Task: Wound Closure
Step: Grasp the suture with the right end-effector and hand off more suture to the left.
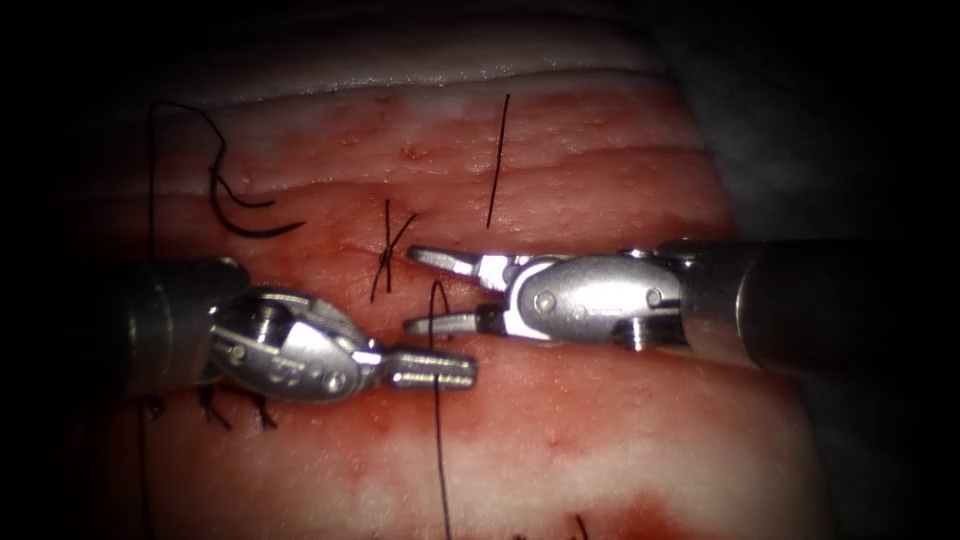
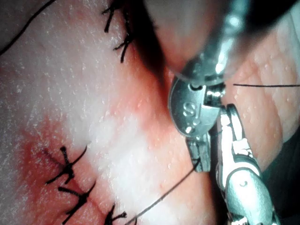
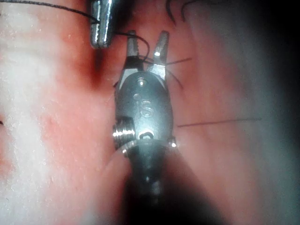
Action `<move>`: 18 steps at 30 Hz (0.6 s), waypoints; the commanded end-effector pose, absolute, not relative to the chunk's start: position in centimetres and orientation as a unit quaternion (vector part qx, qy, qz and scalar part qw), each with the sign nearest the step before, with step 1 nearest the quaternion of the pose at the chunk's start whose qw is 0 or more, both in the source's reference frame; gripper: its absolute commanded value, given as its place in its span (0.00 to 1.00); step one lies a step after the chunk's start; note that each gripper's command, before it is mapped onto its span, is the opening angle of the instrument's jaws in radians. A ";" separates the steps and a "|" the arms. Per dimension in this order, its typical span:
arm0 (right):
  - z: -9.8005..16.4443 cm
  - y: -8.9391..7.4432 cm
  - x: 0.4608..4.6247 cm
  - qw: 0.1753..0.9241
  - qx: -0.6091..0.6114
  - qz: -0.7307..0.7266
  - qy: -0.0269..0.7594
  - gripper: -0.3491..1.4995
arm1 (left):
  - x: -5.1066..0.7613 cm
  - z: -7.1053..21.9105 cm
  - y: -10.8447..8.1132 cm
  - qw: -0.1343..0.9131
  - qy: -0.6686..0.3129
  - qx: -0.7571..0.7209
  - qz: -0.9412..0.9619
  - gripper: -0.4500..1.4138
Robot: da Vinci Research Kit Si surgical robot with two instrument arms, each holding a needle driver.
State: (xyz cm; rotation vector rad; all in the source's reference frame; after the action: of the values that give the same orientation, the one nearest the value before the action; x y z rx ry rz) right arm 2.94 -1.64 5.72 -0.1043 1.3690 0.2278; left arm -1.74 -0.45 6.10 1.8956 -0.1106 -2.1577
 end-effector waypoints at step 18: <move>6.1 -1.4 2.73 0.782 0.028 0.252 0.570 0.00 | -1.89 6.2 -0.4 0.043 -0.048 0.599 -0.798 0.73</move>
State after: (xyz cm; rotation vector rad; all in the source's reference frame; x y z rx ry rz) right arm 2.67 -1.44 6.00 0.0625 1.2311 0.5396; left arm -1.85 -0.42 6.12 1.8300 -0.1450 -2.4437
